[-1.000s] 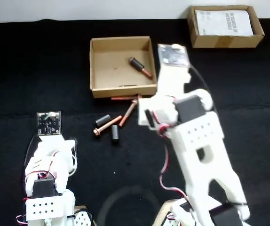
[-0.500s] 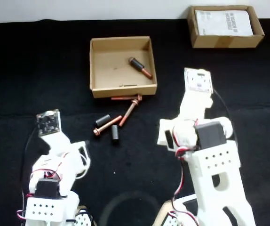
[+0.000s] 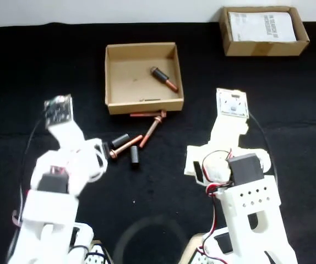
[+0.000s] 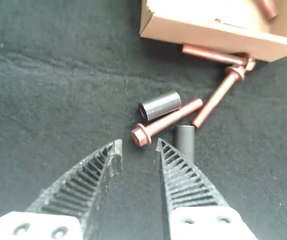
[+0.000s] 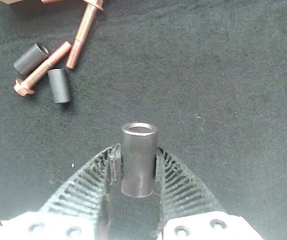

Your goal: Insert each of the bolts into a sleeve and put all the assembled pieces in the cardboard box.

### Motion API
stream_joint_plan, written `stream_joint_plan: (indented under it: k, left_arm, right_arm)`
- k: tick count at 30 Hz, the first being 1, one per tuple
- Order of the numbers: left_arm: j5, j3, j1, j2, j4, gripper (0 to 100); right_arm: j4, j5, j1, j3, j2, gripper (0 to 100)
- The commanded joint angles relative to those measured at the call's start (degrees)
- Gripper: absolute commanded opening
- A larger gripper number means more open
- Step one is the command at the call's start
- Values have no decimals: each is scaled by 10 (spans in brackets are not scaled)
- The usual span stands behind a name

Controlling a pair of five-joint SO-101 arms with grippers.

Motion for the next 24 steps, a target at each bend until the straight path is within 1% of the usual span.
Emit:
stream_joint_plan:
  k: [1,5,10,17,21,24]
  left_arm:
    - [53,-92,7,167,11,132]
    - [114,-195,15,320,76,133]
    - [178,-344,49,492,178,133]
    - [230,-550,95,682,303,133]
    - [249,-632,98,766,326,133]
    - [256,-659,90,815,326,133]
  right_arm:
    - [-4,3,6,0,-15,6]
    - [-4,3,6,1,-25,6]
    - [-4,3,6,1,-30,6]
    - [-2,3,6,1,-32,6]
    - [6,2,6,2,-46,6]
    - [18,4,7,2,-55,6]
